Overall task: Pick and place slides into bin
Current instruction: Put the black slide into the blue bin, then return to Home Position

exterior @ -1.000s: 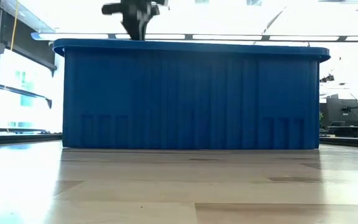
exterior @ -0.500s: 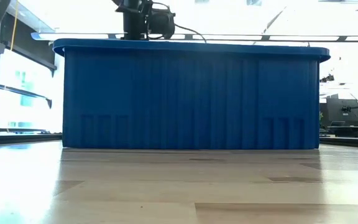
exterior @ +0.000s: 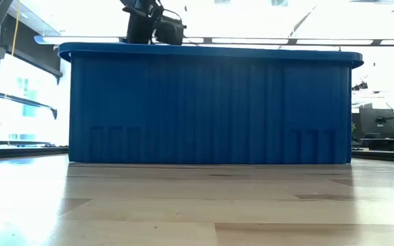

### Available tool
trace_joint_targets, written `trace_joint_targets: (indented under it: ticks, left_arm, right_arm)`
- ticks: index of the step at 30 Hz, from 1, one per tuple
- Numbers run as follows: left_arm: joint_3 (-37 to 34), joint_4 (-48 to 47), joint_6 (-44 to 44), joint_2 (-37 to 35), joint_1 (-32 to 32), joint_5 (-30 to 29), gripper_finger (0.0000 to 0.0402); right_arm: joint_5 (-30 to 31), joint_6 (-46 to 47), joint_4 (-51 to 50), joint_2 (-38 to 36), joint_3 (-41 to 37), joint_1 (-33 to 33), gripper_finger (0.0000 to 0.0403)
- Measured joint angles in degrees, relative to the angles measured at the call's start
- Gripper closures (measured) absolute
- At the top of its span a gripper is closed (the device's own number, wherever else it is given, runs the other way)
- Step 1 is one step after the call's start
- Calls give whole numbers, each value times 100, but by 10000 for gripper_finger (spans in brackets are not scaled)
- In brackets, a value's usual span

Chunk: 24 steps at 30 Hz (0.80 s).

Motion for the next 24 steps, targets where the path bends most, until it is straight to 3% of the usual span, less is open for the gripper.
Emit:
trace_joint_targets:
  ticks: [6,13,20,24]
  left_arm:
    - [0,-864,-811,-59,-67,112,186]
    - [239,-857,-1430,-147,-665,899,187]
    - [1591,-945,-1859,-140,-1593,1126,206]
    - [2797,-935,-1985,-140,-2180,1529,213]
  right_arm:
    - [0,20,0,0,1,4,263]
    - [307,-12,-1,0,1,4,263]
    - [1270,-44,-31,0,0,4,263]
    - [1068,-36,-30,0,2,2,263]
